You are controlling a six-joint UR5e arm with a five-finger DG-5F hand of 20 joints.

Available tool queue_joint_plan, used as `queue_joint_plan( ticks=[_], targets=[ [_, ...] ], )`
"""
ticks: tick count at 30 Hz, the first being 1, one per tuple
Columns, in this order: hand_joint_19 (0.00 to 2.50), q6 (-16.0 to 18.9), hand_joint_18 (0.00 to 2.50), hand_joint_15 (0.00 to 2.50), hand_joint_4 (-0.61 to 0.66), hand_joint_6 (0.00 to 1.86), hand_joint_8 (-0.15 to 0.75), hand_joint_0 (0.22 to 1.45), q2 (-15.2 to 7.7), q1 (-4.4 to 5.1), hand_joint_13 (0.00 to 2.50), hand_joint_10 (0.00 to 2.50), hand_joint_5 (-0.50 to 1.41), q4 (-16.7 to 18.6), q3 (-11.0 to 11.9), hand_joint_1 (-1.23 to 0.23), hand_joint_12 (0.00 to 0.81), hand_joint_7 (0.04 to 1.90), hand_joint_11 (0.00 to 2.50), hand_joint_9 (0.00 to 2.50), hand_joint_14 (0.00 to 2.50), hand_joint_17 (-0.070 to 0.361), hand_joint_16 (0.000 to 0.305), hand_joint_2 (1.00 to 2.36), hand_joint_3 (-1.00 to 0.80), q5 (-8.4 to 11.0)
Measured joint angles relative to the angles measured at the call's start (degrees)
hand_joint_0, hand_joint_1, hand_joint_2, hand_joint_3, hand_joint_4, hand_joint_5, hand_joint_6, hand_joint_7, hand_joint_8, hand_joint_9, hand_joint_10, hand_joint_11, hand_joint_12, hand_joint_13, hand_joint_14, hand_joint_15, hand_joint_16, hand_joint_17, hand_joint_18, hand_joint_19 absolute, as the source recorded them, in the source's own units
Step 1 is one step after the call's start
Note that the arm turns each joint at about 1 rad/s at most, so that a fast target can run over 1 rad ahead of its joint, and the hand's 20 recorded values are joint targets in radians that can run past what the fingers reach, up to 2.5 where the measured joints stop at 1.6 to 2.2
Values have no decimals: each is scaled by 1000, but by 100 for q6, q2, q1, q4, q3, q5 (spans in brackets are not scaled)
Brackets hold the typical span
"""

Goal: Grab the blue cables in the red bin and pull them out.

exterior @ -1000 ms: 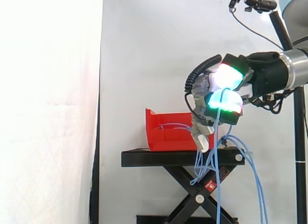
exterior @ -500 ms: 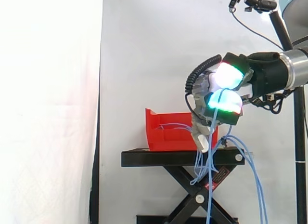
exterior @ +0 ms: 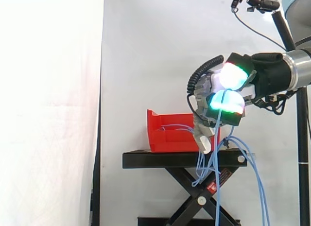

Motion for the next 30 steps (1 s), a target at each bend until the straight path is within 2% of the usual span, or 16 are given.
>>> queue_joint_plan(
  ticks=[14,30],
  targets=[
    [624,1,514,595,277,335,297,750,0,7,789,24,920,0,0,-904,354,653,719,947,23,100,44,1000,-1000,0],
    [628,1,510,597,252,467,287,808,0,15,793,26,900,0,-1,-947,340,605,717,953,24,95,42,1000,-1000,0]
  ],
)
